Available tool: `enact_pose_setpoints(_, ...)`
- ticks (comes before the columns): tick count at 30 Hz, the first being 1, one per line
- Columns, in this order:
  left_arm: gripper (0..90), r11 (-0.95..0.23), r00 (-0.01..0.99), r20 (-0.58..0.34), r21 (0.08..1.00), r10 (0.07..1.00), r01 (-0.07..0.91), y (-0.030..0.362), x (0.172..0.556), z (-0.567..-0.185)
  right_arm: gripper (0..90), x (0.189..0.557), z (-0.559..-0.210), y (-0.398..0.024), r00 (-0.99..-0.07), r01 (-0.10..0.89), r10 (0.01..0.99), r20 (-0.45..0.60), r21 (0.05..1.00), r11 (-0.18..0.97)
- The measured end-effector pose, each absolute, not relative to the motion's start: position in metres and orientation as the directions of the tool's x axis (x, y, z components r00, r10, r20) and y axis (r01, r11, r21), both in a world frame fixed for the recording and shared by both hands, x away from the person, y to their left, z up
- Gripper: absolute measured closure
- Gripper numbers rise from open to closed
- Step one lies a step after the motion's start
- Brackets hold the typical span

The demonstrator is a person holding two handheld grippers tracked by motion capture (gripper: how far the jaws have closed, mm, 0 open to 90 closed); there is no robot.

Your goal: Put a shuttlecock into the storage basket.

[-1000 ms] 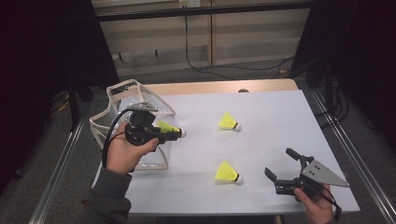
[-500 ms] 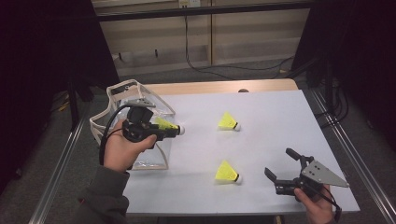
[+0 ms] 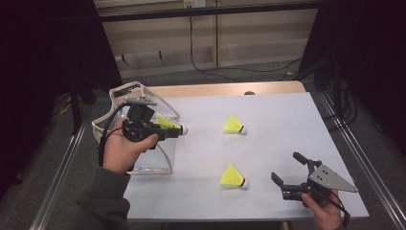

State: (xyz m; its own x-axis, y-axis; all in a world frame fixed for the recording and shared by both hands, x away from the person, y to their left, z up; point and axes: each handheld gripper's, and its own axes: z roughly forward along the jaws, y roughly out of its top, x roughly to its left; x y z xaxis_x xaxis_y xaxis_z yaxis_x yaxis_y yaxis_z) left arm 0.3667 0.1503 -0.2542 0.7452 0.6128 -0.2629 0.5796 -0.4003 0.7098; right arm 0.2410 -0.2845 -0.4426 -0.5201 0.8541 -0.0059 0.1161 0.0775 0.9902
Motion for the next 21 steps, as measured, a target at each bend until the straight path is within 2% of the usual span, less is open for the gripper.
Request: enact_pose_setpoints(21,78.8,-0.383,0.729,-0.257,0.715,0.634,0.585,0.155,0.374,-0.24,0.9,0.241,-0.442,-0.285,-0.52,0.114,0.854,-0.008,0.99,0.079)
